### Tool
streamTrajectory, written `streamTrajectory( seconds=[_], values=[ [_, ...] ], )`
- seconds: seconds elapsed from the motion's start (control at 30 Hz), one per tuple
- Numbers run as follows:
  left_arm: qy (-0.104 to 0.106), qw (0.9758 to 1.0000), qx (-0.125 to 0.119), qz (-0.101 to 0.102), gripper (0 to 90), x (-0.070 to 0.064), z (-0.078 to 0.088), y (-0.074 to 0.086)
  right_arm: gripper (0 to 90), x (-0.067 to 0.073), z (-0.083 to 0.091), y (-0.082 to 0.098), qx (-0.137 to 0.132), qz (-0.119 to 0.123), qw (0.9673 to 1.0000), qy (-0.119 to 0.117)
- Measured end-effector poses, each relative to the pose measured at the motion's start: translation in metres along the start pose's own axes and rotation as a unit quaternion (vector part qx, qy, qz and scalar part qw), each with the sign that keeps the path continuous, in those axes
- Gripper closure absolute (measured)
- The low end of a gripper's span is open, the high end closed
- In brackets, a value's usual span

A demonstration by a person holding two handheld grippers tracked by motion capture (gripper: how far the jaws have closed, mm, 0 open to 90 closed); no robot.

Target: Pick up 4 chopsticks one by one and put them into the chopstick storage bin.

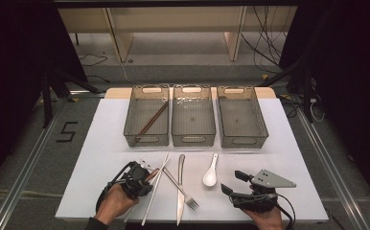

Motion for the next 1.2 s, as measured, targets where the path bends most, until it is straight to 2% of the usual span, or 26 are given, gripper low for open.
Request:
streamTrajectory(
  seconds=[0.1, 0.27, 0.57, 0.87, 1.0, 1.2],
  values=[
    [0.003, 1.0000, -0.005, 0.005, 83.3, 0.000, 0.000, 0.000, 30.1, 0.000, 0.000, 0.000, 0.000, 0.000, 1.0000, 0.000],
    [0.011, 0.9998, -0.009, 0.012, 83.8, 0.001, 0.000, 0.000, 30.2, 0.000, 0.000, 0.000, 0.001, 0.000, 1.0000, 0.000],
    [0.028, 0.9995, -0.015, 0.005, 84.2, -0.001, 0.002, -0.002, 30.2, 0.000, 0.000, 0.000, 0.000, -0.001, 1.0000, 0.000],
    [0.036, 0.9980, -0.052, 0.001, 84.2, -0.003, 0.019, -0.011, 30.2, -0.001, 0.000, 0.000, -0.001, -0.003, 1.0000, -0.001],
    [0.038, 0.9966, -0.073, 0.002, 84.2, 0.000, 0.028, -0.018, 30.1, -0.001, 0.000, 0.000, -0.002, -0.003, 1.0000, -0.001],
    [0.038, 0.9949, -0.093, 0.006, 84.2, 0.007, 0.039, -0.026, 30.1, -0.001, 0.001, -0.001, -0.002, -0.004, 1.0000, -0.001]
  ],
)
Point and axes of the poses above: each handheld gripper's, and its own axes: z roughly backward along the jaws, y roughly out of its underside, x roughly to its left, the point moved 7 cm from there along -z, roughly forward along the jaws, and after that the axes turned 7 degrees about -z, right-handed, at the moved point
